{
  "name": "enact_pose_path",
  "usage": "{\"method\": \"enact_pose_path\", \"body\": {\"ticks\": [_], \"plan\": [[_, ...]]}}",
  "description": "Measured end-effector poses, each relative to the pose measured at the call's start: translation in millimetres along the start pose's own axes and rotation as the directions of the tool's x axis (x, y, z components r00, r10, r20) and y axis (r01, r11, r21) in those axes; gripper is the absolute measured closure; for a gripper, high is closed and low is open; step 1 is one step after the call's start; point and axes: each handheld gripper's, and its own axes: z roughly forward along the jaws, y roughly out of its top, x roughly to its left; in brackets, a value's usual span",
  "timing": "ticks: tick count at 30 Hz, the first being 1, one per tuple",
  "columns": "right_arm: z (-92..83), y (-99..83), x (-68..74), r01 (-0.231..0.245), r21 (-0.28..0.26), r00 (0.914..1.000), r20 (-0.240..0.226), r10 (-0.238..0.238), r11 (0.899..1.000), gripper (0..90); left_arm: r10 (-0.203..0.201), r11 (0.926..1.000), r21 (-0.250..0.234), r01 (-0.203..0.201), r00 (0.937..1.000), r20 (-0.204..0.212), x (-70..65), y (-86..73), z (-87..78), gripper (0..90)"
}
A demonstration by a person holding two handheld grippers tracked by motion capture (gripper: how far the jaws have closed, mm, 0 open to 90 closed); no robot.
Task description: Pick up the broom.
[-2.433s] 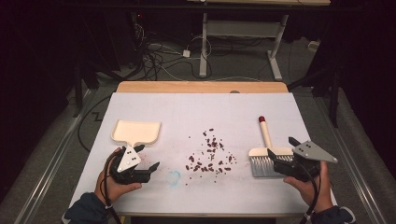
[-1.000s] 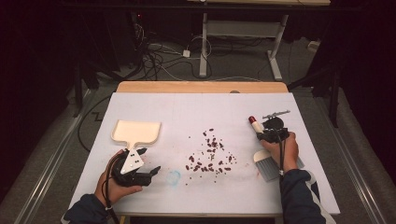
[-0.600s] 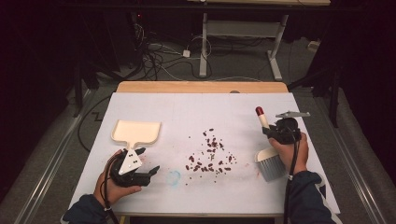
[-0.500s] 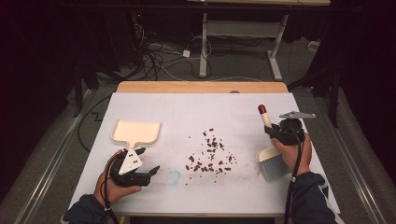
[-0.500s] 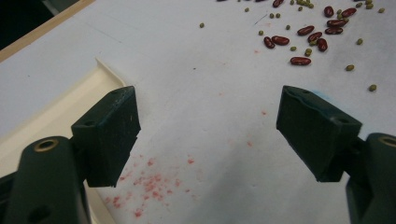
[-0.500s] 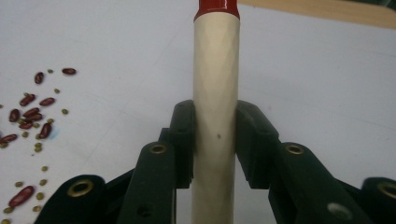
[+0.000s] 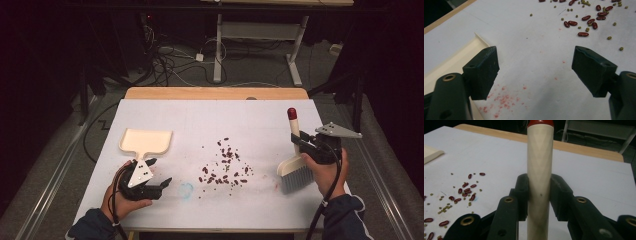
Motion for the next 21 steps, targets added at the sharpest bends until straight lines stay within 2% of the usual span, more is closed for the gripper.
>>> {"method": "enact_pose_path", "body": {"ticks": [6,8,11,13,14,16,17,19,21], "plan": [[-11.2,4.1,9.1,0.023,-0.049,0.9997,-0.009,-0.024,0.999,70.8,-0.028,0.9994,-0.022,0.028,0.9995,0.015,-0.2,3.3,-0.8,21.3],[-14.5,6.1,12.5,0.027,-0.067,0.9996,-0.005,-0.028,0.997,70.8,-0.048,0.9985,-0.026,0.049,0.9983,0.033,-2.6,6.4,-0.5,21.5],[-17.5,8.5,16.4,0.035,-0.082,0.9993,-0.011,-0.036,0.996,70.8,-0.062,0.9961,-0.058,0.065,0.9962,0.061,-7.3,17.0,-0.4,22.4],[-23.3,10.9,26.6,0.039,-0.102,0.9992,-0.006,-0.04,0.994,70.7,-0.076,0.9923,-0.089,0.086,0.9913,0.107,-12.3,28.0,0.4,22.5],[-23.3,10.9,26.6,0.039,-0.102,0.9992,-0.006,-0.04,0.994,70.7,-0.077,0.9907,-0.101,0.091,0.9883,0.132,-16.3,34.7,1.7,22.5],[-28.2,13.8,41.1,0.06,-0.133,0.9982,0.004,-0.06,0.989,70.7,-0.052,0.9898,-0.122,0.073,0.9835,0.173,-27.8,49.5,5.3,22.6],[-28.2,13.8,41.1,0.06,-0.133,0.9982,0.004,-0.06,0.989,70.7,-0.04,0.9886,-0.135,0.067,0.9799,0.195,-34.7,57.1,7.7,22.6],[-29.5,15.9,50.7,0.055,-0.159,0.9984,-0.006,-0.056,0.986,70.7,-0.009,0.987,-0.154,0.047,0.9711,0.239,-49.5,73.2,13.3,22.7],[-29.3,17.3,68.7,0.058,-0.182,0.9978,-0.023,-0.063,0.982,70.7,0.014,0.9836,-0.176,0.038,0.9591,0.283,-64.2,89.0,19.5,22.7]]}}
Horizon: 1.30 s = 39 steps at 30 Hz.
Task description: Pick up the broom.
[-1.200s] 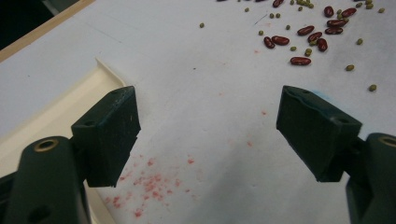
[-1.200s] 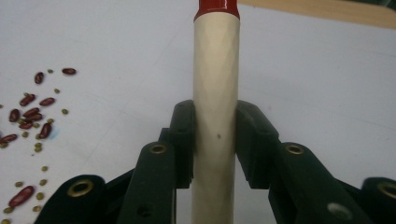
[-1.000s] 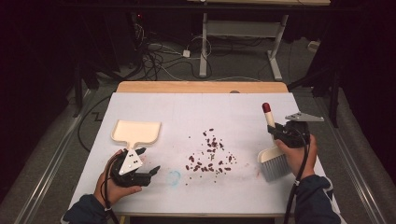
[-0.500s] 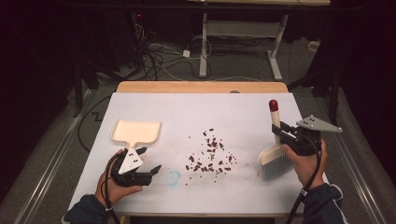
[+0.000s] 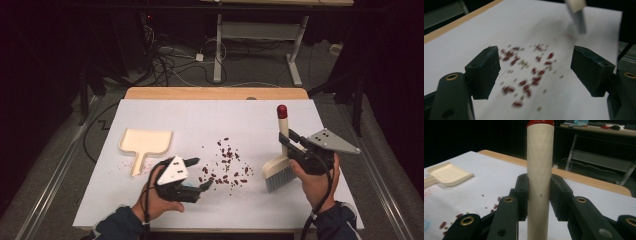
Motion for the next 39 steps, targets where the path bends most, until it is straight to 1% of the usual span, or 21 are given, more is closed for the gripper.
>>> {"method": "enact_pose_path", "body": {"ticks": [3,4,5,6,7,8,10,11,17,22,28,29,30,32,33,34,35,36,37,38,39], "plan": [[1.9,0.8,12.9,0.016,-0.015,0.9998,-0.012,-0.017,1.0,70.7,-0.001,0.9998,-0.02,0.002,0.9985,0.054,-14.1,17.6,20.8,22.7],[3.7,1.3,25.8,0.03,-0.022,0.9989,-0.035,-0.031,0.999,70.7,0.002,0.9998,-0.022,0.0,0.9973,0.074,-20.2,25.6,34.8,22.8],[3.7,1.3,25.8,0.03,-0.022,0.9989,-0.035,-0.031,0.999,70.7,0.002,0.9998,-0.022,0.0,0.9973,0.074,-20.2,25.6,34.8,23.1],[5.0,1.8,37.2,0.042,-0.03,0.9977,-0.052,-0.044,0.999,70.7,-0.004,0.9998,-0.018,0.005,0.9965,0.083,-22.4,28.4,41.2,23.2],[5.0,1.8,37.2,0.042,-0.03,0.9977,-0.052,-0.044,0.999,70.7,-0.012,0.9997,-0.021,0.014,0.9952,0.097,-23.8,30.2,47.1,23.2],[5.1,2.5,48.0,0.055,-0.042,0.9969,-0.053,-0.058,0.998,70.6,-0.02,0.9996,-0.018,0.022,0.9946,0.102,-25.0,31.6,52.3,23.8],[5.0,4.0,56.3,0.083,-0.051,0.9942,-0.065,-0.086,0.995,70.6,-0.03,0.9995,-0.011,0.031,0.9951,0.094,-26.9,33.4,60.7,24.7],[4.2,4.4,59.8,0.088,-0.06,0.9938,-0.063,-0.092,0.994,70.6,-0.052,0.9983,-0.019,0.054,0.9939,0.097,-26.9,33.9,66.7,25.8],[-0.2,6.3,74.4,0.09,-0.094,0.9917,-0.084,-0.098,0.992,70.5,-0.086,0.9961,-0.011,0.088,0.991,0.103,-26.0,32.0,81.2,37.3],[-4.7,7.6,78.5,0.094,-0.118,0.9891,-0.101,-0.107,0.988,70.4,-0.061,0.9975,-0.027,0.065,0.9898,0.128,-23.4,31.4,78.7,57.5],[-8.0,7.5,74.2,0.071,-0.13,0.9863,-0.139,-0.089,0.989,69.7,-0.031,0.9995,-0.003,0.032,0.9924,0.119,-14.3,32.5,69.0,65.4],[-10.7,8.5,69.3,0.078,-0.137,0.9762,-0.19,-0.104,0.987,65.7,-0.001,0.9999,0.01,0.0,0.992,0.126,-10.5,33.5,62.7,65.8],[-13.0,8.9,66.3,0.078,-0.153,0.9696,-0.219,-0.111,0.985,62.4,-0.001,0.9999,0.01,0.0,0.992,0.126,-10.5,33.5,62.7,65.9],[-14.4,11.8,60.8,0.121,-0.147,0.9535,-0.258,-0.156,0.982,55.9,0.025,0.9995,0.014,-0.027,0.9909,0.132,-4.9,34.9,52.6,66.0],[-14.4,11.8,60.8,0.121,-0.147,0.9535,-0.258,-0.156,0.982,55.9,0.025,0.9995,0.014,-0.027,0.9909,0.132,-4.9,34.9,52.6,66.0],[-14.7,12.5,57.9,0.141,-0.132,0.9445,-0.279,-0.173,0.981,52.8,0.032,0.9993,0.016,-0.035,0.9897,0.139,-2.3,35.0,48.6,66.0],[-15.7,12.4,51.0,0.181,-0.114,0.9118,-0.353,-0.21,0.977,48.6,0.041,0.9989,0.018,-0.044,0.9884,0.146,0.3,34.9,44.6,66.0],[-15.7,12.4,51.0,0.181,-0.114,0.9118,-0.353,-0.21,0.977,48.6,0.055,0.9979,0.024,-0.06,0.9863,0.156,2.7,34.4,40.5,66.0],[-15.4,12.2,48.3,0.225,-0.084,0.8892,-0.39,-0.239,0.971,46.4,0.069,0.997,0.024,-0.074,0.9839,0.165,4.7,33.2,36.3,66.0],[-15.9,8.8,44.8,0.312,-0.068,0.8545,-0.416,-0.312,0.948,45.0,0.089,0.9945,0.036,-0.099,0.9729,0.213,8.2,29.9,29.0,66.0],[-15.9,8.8,44.8,0.312,-0.068,0.8545,-0.416,-0.312,0.948,45.0,0.089,0.9945,0.036,-0.099,0.9729,0.213,8.2,29.9,29.0,66.0]]}}
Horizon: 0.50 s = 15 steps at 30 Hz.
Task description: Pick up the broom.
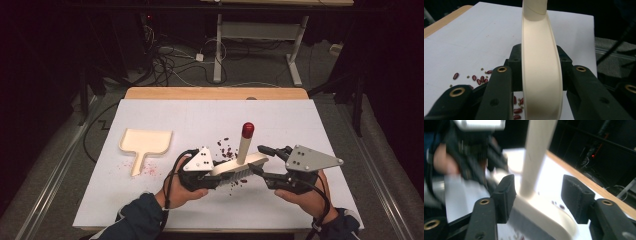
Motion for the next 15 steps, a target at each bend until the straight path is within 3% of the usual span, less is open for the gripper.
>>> {"method": "enact_pose_path", "body": {"ticks": [2,3,4,5,6,7,9,11,13,15], "plan": [[0.6,-4.6,-1.0,0.026,0.043,0.9989,-0.04,-0.025,0.999,42.0,0.043,0.9984,0.037,-0.043,0.999,0.017,-1.8,-3.0,-4.8,66.0],[3.9,-7.9,-0.5,0.041,0.067,0.9954,-0.089,-0.035,0.997,40.2,0.059,0.9969,0.05,-0.061,0.9977,0.034,-3.4,-4.4,-6.1,66.0],[3.9,-7.9,-0.5,0.041,0.067,0.9954,-0.089,-0.035,0.997,40.2,0.077,0.995,0.061,-0.079,0.996,0.046,-5.0,-5.5,-6.9,66.0],[9.7,-9.8,2.7,0.071,0.087,0.9875,-0.146,-0.058,0.994,39.9,0.091,0.9932,0.068,-0.095,0.9942,0.058,-6.9,-6.4,-7.2,65.9],[9.7,-9.8,2.7,0.071,0.087,0.9875,-0.146,-0.058,0.994,39.9,0.108,0.991,0.071,-0.114,0.991,0.079,-8.7,-7.1,-7.2,65.9],[14.1,-11.0,4.5,0.081,0.107,0.9813,-0.182,-0.061,0.991,39.6,0.124,0.9884,0.075,-0.132,0.987,0.102,-10.7,-7.1,-6.9,65.9],[27.5,-18.1,9.7,0.126,0.17,0.959,-0.273,-0.076,0.977,40.0,0.152,0.983,0.083,-0.164,0.9801,0.127,-15.2,-6.1,-5.4,65.9],[34.8,-23.1,12.7,0.149,0.195,0.9455,-0.315,-0.083,0.969,42.3,0.164,0.9808,0.079,-0.179,0.9734,0.16,-19.0,-5.0,-3.0,65.9],[40.0,-27.5,13.9,0.153,0.202,0.92,-0.386,-0.065,0.967,50.2,0.165,0.9806,0.078,-0.18,0.9721,0.166,-19.9,-4.9,-2.7,65.8],[45.9,-30.9,15.3,0.134,0.215,0.9083,-0.417,-0.033,0.967,60.3,0.161,0.9823,0.067,-0.175,0.9719,0.172,-20.2,-5.1,-3.1,65.8]]}}
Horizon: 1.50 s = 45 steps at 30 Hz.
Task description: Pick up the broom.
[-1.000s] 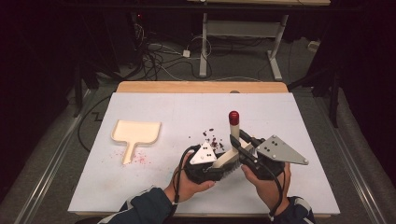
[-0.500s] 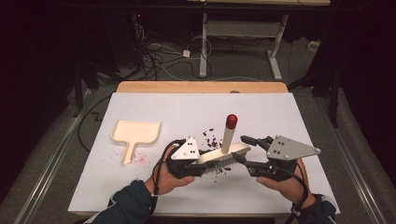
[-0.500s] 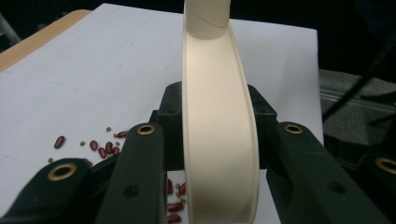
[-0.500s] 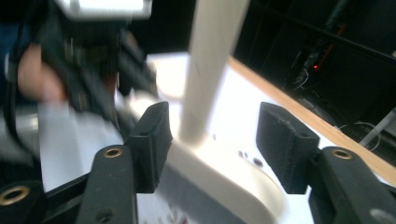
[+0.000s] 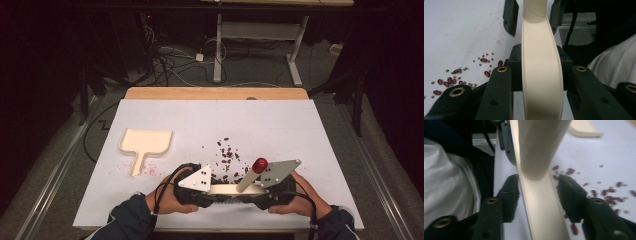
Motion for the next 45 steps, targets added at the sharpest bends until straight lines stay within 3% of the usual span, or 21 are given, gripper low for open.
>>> {"method": "enact_pose_path", "body": {"ticks": [4,6,9,11,12,14,18,21,23,24,25,26,29,30,31,32,33,35,36,39,45], "plan": [[5.0,-0.3,1.8,0.016,0.016,0.9994,-0.029,-0.016,1.0,67.3,-0.012,0.9999,-0.011,0.012,0.9999,-0.002,2.8,-2.1,-2.3,59.8],[4.3,1.2,3.3,0.021,0.02,0.9998,-0.008,-0.021,1.0,67.8,-0.02,0.9996,-0.02,0.02,0.9997,-0.014,3.7,-2.2,-3.5,57.5],[3.5,1.9,2.5,0.028,0.017,0.9996,0.01,-0.028,0.999,67.9,-0.028,0.9992,-0.032,0.026,0.9964,-0.08,3.6,-2.0,-8.3,52.9],[0.7,-0.5,0.8,0.018,0.033,0.9988,0.044,-0.02,0.999,67.9,-0.049,0.9979,-0.049,0.043,0.9898,-0.134,6.0,-4.1,-15.1,40.7],[0.7,-0.5,0.8,0.018,0.033,0.9988,0.044,-0.02,0.999,67.9,-0.071,0.9958,-0.068,0.061,0.9849,-0.158,7.8,-6.5,-20.1,40.7],[-1.9,-1.8,-1.6,-0.002,0.024,0.9976,0.07,0.0,1.0,67.9,-0.123,0.9883,-0.117,0.098,0.9636,-0.237,10.2,-12.9,-31.3,30.7],[-11.2,-3.2,-7.2,-0.052,0.005,0.9888,0.14,0.051,0.999,67.9,-0.181,0.9797,-0.151,0.132,0.9061,-0.382,10.2,-31.9,-52.2,25.2],[-22.0,-4.9,-12.1,-0.073,-0.014,0.9762,0.204,0.074,0.997,67.8,-0.21,0.9768,-0.14,0.162,0.8598,-0.466,8.7,-51.0,-64.3,23.9],[-28.4,-5.7,-14.8,-0.102,-0.042,0.9634,0.244,0.11,0.994,67.8,-0.214,0.9769,-0.111,0.183,0.8225,-0.527,7.0,-64.3,-71.4,23.5],[-33.8,-6.7,-18.1,-0.118,-0.053,0.9521,0.278,0.128,0.992,67.8,-0.214,0.9764,-0.097,0.193,0.8092,-0.547,6.0,-71.2,-75.6,23.9],[-33.8,-6.7,-18.1,-0.118,-0.053,0.9521,0.278,0.128,0.992,67.8,-0.238,0.9708,-0.107,0.214,0.7993,-0.552,5.4,-78.7,-80.2,23.9],[-37.6,-7.9,-21.5,-0.141,-0.058,0.9318,0.33,0.152,0.988,67.8,-0.265,0.9635,-0.122,0.238,0.7893,-0.554,4.5,-86.4,-85.3,23.9],[-41.0,-10.2,-25.2,-0.163,-0.07,0.921,0.347,0.178,0.984,67.8,-0.308,0.9488,-0.131,0.288,0.7533,-0.581,0.6,-109.0,-96.9,23.5],[-43.3,-12.1,-28.5,-0.177,-0.076,0.9092,0.369,0.193,0.981,67.8,-0.326,0.9412,-0.129,0.312,0.7409,-0.587,-1.2,-116.1,-99.6,22.7],[-43.3,-12.1,-28.5,-0.177,-0.076,0.9092,0.369,0.193,0.981,67.8,-0.344,0.9336,-0.134,0.332,0.7294,-0.591,-2.5,-122.5,-102.2,22.7],[-44.9,-13.3,-32.0,-0.182,-0.068,0.8971,0.397,0.194,0.981,67.8,-0.36,0.9266,-0.135,0.351,0.7219,-0.591,-3.9,-127.8,-104.9,21.5],[-44.9,-13.3,-32.0,-0.182,-0.068,0.8971,0.397,0.194,0.981,67.8,-0.367,0.9225,-0.134,0.362,0.7131,-0.597,-5.3,-131.5,-106.8,21.5],[-46.4,-15.4,-37.5,-0.195,-0.066,0.8817,0.425,0.204,0.979,67.9,-0.377,0.9176,-0.141,0.372,0.7037,-0.602,-7.8,-134.6,-109.3,21.5],[-46.4,-15.4,-37.5,-0.195,-0.066,0.8817,0.425,0.204,0.979,67.9,-0.372,0.9197,-0.141,0.366,0.7004,-0.609,-9.1,-134.2,-109.4,21.5],[-45.7,-18.8,-43.4,-0.209,-0.062,0.8655,0.453,0.214,0.976,67.9,-0.352,0.9257,-0.119,0.359,0.6999,-0.622,-10.4,-133.0,-106.1,21.6],[-44.3,-23.2,-52.0,-0.213,-0.055,0.8464,0.488,0.212,0.976,67.9,-0.324,0.928,-0.071,0.366,0.6983,-0.638,-12.6,-134.2,-102.2,22.4]]}}
